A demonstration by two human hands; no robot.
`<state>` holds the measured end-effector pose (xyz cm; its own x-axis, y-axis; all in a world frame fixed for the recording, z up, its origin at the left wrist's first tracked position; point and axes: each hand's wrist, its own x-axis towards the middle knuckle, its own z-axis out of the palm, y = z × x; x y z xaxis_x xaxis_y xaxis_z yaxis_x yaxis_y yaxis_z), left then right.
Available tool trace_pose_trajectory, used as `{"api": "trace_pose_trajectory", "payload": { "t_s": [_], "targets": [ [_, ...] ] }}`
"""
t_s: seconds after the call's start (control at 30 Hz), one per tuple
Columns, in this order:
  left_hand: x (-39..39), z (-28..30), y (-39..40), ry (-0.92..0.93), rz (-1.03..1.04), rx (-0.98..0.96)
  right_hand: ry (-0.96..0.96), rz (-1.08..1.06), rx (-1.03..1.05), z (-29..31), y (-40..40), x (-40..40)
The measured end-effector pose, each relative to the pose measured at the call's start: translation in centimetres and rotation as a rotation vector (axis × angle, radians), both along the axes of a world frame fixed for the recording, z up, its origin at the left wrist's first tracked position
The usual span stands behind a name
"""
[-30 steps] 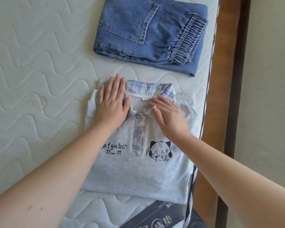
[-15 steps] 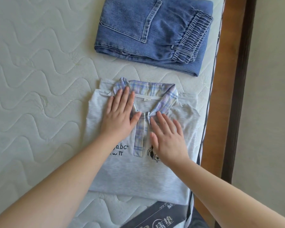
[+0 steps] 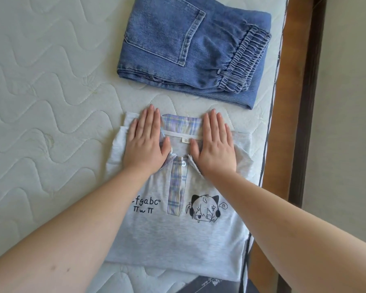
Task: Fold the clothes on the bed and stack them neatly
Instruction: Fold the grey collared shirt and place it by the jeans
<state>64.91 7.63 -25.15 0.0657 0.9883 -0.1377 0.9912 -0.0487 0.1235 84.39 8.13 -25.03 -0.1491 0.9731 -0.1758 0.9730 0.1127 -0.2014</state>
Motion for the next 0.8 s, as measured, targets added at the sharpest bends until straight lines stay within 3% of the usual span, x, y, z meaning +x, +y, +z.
{"api": "trace_pose_trajectory", "payload": {
  "t_s": [0.17, 0.27, 0.37, 0.6, 0.7, 0.8],
  "targets": [
    [-0.2, 0.6, 0.5, 0.006, -0.001, -0.097, -0.053, -0.001, -0.012, 0.9, -0.3, 0.7],
    [-1.8, 1.4, 0.5, -0.075, -0.005, -0.051, -0.097, -0.112, 0.037, 1.4, -1.9, 2.0],
    [-4.1, 1.6, -1.1, -0.089, 0.135, -0.007, -0.074, -0.197, 0.025, 1.0, -3.2, 3.3],
    [-4.7, 1.3, -1.7, -0.017, 0.184, -0.077, -0.01, -0.191, -0.067, 0.8, -3.0, 4.3],
    [-3.1, 3.1, -3.9, -0.058, 0.28, 0.052, 0.051, -0.263, -0.027, 2.5, -5.6, 3.3],
    [0.5, 3.9, -9.2, -0.123, 0.217, 0.135, 0.107, -0.227, 0.057, 3.6, -12.0, 0.9]
  ]
}}
